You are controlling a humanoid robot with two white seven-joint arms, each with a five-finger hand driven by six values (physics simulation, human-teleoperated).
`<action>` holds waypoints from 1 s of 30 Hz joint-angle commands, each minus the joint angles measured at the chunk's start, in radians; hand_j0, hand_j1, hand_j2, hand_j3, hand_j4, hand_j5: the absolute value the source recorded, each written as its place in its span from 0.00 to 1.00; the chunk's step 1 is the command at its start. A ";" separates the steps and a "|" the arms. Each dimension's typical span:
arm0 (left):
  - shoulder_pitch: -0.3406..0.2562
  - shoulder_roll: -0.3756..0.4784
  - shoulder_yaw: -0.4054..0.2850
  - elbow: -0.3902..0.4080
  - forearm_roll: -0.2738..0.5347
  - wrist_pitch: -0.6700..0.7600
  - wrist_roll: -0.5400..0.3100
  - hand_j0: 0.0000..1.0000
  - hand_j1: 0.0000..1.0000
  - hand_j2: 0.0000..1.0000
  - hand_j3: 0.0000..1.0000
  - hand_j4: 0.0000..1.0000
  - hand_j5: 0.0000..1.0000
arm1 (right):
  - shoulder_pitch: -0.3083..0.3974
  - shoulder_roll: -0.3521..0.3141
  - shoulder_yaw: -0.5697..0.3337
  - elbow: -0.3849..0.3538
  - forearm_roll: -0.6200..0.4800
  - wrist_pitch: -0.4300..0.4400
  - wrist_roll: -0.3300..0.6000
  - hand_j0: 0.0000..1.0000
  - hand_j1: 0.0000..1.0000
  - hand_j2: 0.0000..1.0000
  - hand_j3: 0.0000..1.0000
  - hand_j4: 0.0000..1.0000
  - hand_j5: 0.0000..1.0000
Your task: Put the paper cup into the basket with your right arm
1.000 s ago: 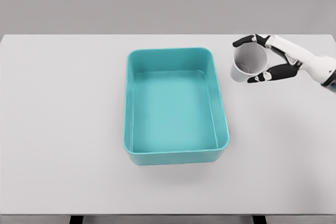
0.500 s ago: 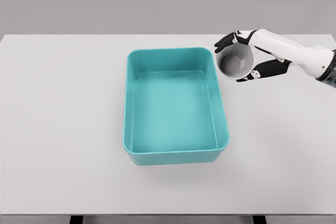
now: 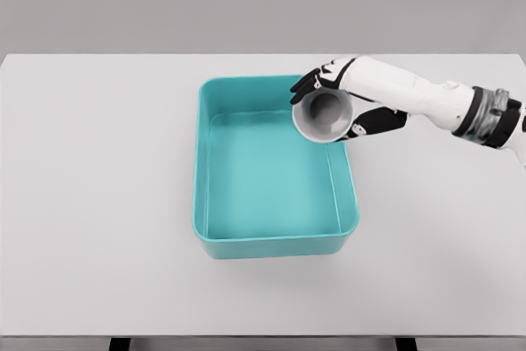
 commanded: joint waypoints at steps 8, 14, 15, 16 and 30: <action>0.000 0.000 0.000 0.000 0.000 0.000 0.000 1.00 1.00 1.00 1.00 1.00 1.00 | -0.063 0.100 0.215 0.002 0.256 0.060 0.000 0.69 0.69 0.69 0.69 0.69 0.69; 0.000 0.000 0.000 0.000 0.000 0.000 0.000 1.00 1.00 1.00 1.00 1.00 1.00 | -0.072 0.117 0.318 0.020 0.395 0.114 0.000 0.69 0.69 0.69 0.69 0.69 0.69; 0.000 0.000 0.000 0.000 0.000 0.000 0.000 1.00 1.00 1.00 1.00 1.00 1.00 | -0.072 0.123 0.331 0.042 0.421 0.117 0.000 0.69 0.69 0.69 0.69 0.69 0.69; 0.000 0.000 0.000 0.000 0.000 0.000 0.000 1.00 1.00 1.00 1.00 1.00 1.00 | -0.072 0.128 0.338 0.052 0.429 0.117 0.000 0.69 0.69 0.69 0.69 0.69 0.69; 0.000 0.000 0.000 0.000 0.000 0.000 0.000 1.00 1.00 1.00 1.00 1.00 1.00 | -0.072 0.114 0.217 -0.003 0.359 0.100 0.000 1.00 1.00 1.00 1.00 1.00 1.00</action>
